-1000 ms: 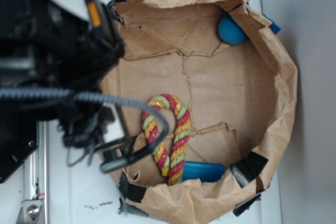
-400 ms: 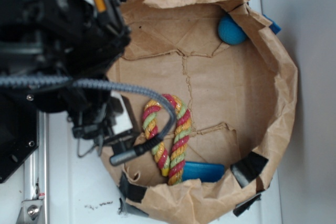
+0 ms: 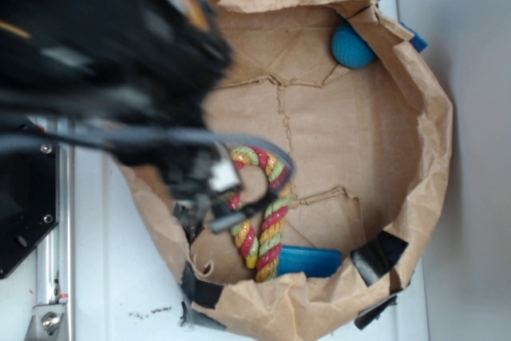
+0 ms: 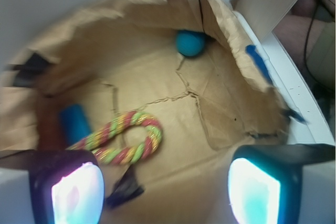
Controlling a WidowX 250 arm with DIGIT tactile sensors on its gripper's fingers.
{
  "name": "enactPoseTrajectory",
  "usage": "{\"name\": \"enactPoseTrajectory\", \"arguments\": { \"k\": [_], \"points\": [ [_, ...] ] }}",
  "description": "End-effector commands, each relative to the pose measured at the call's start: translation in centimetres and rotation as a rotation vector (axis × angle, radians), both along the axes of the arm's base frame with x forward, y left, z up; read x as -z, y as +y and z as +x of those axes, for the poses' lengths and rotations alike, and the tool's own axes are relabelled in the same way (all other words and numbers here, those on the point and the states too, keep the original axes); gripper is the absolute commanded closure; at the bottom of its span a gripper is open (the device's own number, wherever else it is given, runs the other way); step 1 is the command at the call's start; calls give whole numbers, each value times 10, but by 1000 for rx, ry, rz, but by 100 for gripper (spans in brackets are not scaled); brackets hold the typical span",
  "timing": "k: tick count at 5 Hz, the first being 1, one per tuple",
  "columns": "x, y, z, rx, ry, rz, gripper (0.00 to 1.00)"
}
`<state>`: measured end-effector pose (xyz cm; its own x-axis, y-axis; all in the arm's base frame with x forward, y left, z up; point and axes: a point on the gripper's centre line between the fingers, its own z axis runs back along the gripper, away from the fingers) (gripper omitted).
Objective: Grab the blue ball.
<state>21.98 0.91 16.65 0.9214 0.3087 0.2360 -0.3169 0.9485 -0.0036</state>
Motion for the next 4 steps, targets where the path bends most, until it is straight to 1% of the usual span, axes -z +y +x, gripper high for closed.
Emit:
{"name": "enactPoseTrajectory", "arguments": {
  "k": [1, 2, 3, 4],
  "points": [
    [23, -8, 10, -14, -55, 77, 0],
    [33, 2, 7, -36, -63, 94, 0],
    [43, 23, 22, -48, -53, 57, 0],
    [48, 29, 43, -73, -26, 38, 0]
  ]
}}
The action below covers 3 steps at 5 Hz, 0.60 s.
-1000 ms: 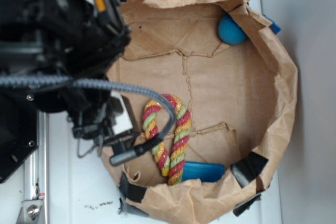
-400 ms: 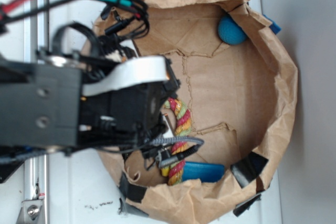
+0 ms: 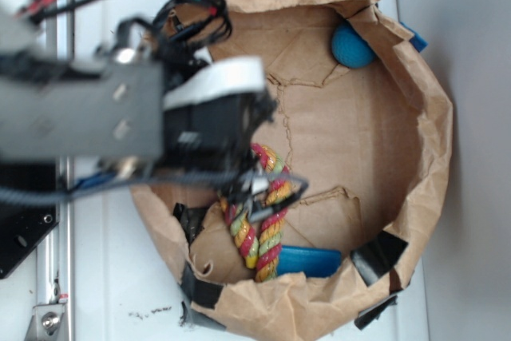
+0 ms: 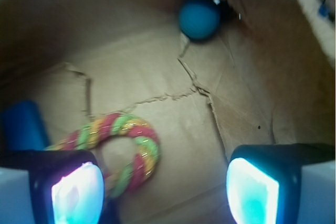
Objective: Grab the blue ball.
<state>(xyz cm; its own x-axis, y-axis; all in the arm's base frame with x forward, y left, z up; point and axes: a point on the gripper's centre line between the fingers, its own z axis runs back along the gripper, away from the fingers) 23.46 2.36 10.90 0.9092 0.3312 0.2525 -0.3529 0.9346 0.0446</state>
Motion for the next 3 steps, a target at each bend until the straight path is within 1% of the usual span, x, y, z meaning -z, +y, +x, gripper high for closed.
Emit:
{"name": "enactPoseTrajectory", "arguments": {
  "k": [1, 2, 3],
  "points": [
    [-3, 21, 54, -69, -25, 2, 0],
    [-4, 26, 60, -91, -121, 20, 0],
    [7, 32, 69, -86, -151, 28, 0]
  ]
}}
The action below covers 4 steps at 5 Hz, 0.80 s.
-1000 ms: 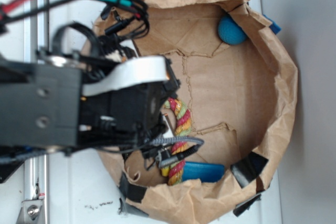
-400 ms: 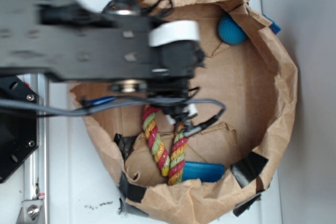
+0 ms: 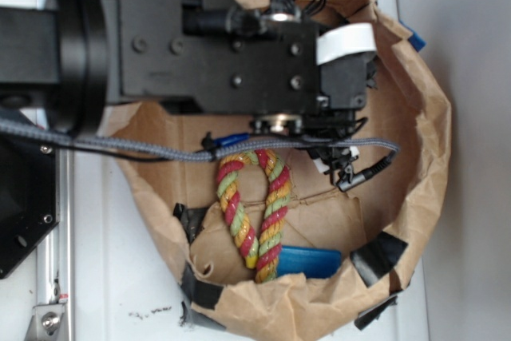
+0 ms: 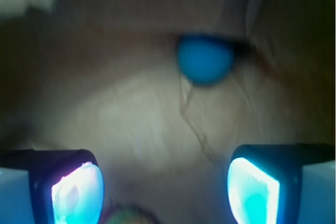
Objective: Grab the blue ball.
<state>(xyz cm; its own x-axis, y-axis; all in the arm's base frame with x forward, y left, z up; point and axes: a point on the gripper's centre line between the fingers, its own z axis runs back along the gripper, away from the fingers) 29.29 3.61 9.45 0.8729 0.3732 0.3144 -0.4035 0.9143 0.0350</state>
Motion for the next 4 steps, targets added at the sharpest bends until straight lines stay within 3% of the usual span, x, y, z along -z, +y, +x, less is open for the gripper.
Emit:
{"name": "enactPoseTrajectory", "arguments": {
  "k": [1, 2, 4],
  "points": [
    [3, 18, 17, -22, -81, 28, 0],
    [13, 21, 19, 18, -55, -13, 0],
    [14, 15, 4, 44, -87, 16, 0]
  ]
}}
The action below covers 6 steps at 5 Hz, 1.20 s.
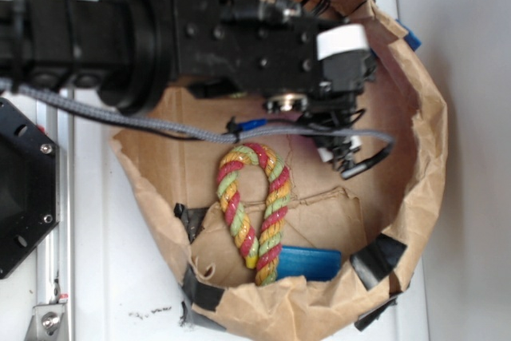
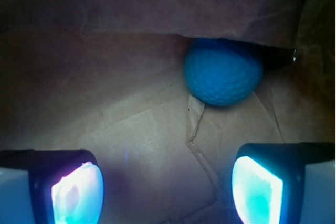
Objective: Grab the blue ball.
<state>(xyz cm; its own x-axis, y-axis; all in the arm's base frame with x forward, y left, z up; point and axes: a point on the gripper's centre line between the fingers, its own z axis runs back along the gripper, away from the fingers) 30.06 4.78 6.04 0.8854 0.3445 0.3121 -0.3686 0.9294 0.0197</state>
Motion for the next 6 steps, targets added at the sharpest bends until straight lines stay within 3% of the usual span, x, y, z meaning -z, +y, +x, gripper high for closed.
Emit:
{"name": "enactPoseTrajectory", "arguments": {
  "k": [1, 3, 6],
  "points": [
    [-16, 3, -9, 9, -73, 35, 0],
    [-5, 6, -11, -24, -33, 66, 0],
    [-7, 13, -2, -74, -154, 95, 0]
  ]
}}
